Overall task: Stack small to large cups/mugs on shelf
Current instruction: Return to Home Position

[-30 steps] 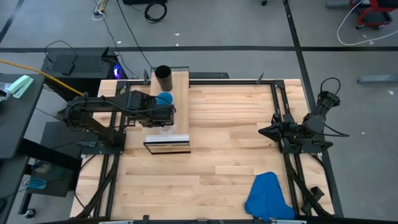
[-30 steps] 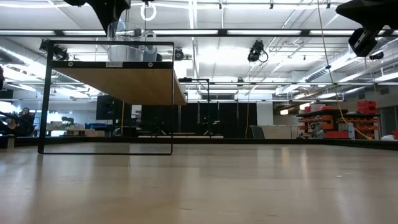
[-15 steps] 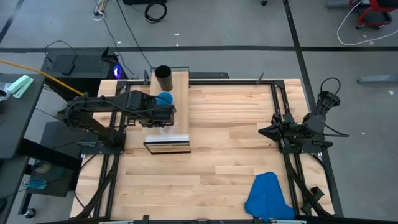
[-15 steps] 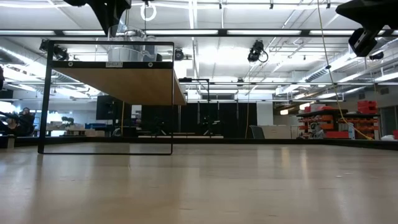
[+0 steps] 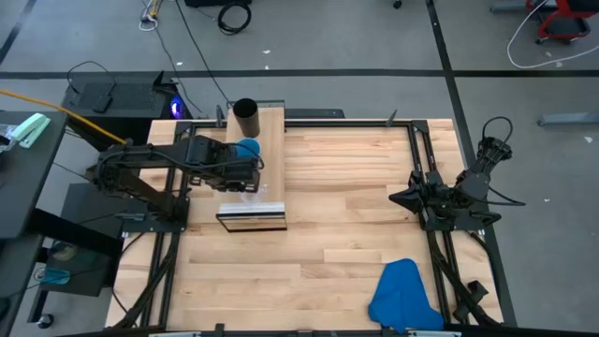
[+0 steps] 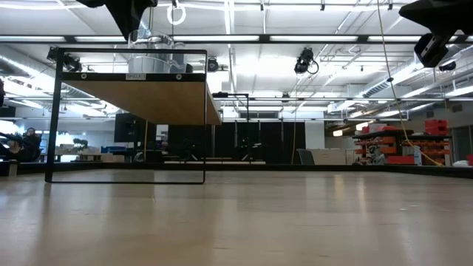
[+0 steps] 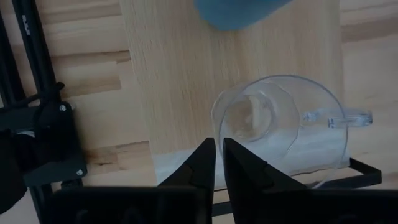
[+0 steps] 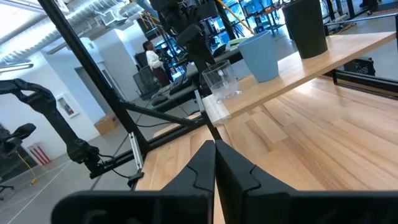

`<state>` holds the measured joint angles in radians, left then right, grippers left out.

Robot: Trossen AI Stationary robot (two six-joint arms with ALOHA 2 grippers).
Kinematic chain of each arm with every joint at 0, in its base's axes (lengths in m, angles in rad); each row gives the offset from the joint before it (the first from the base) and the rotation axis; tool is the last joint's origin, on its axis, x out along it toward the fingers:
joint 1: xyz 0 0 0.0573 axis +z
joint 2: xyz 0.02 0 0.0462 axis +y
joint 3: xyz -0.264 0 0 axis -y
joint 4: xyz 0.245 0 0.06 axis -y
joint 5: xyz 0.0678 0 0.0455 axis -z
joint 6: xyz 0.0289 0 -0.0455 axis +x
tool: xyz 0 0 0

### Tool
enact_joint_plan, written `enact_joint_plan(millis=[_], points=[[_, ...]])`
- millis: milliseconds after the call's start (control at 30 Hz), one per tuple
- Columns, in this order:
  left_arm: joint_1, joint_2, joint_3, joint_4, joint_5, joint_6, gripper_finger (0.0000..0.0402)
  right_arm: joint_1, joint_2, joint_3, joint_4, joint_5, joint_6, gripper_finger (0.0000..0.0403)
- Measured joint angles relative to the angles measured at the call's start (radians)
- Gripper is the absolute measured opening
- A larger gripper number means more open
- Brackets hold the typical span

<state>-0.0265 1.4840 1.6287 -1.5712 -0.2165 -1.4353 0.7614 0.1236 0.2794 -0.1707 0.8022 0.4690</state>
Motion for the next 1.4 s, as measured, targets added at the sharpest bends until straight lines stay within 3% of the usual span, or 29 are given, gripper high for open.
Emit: enact_joint_plan(millis=[333,533,1100,1400], points=[[-0.059,-0.098,0.000,0.018,-0.125,-0.020,0.0029,0.000,0.000,0.000,0.000,0.000,0.000,0.0016],[-0.149,-0.169,0.000,0.111,-0.261,0.046,0.0036,0.000,0.000,0.000,0.000,0.000,0.000,0.0016],[-0.556,-0.287,0.001,0.126,-0.644,0.295,0.0021,0.000,0.001,0.000,0.000,0.000,0.000,0.0016],[-0.812,-0.287,0.001,0.062,-0.849,0.265,0.0028,0.000,0.001,0.000,0.000,0.000,0.000,0.0016]])
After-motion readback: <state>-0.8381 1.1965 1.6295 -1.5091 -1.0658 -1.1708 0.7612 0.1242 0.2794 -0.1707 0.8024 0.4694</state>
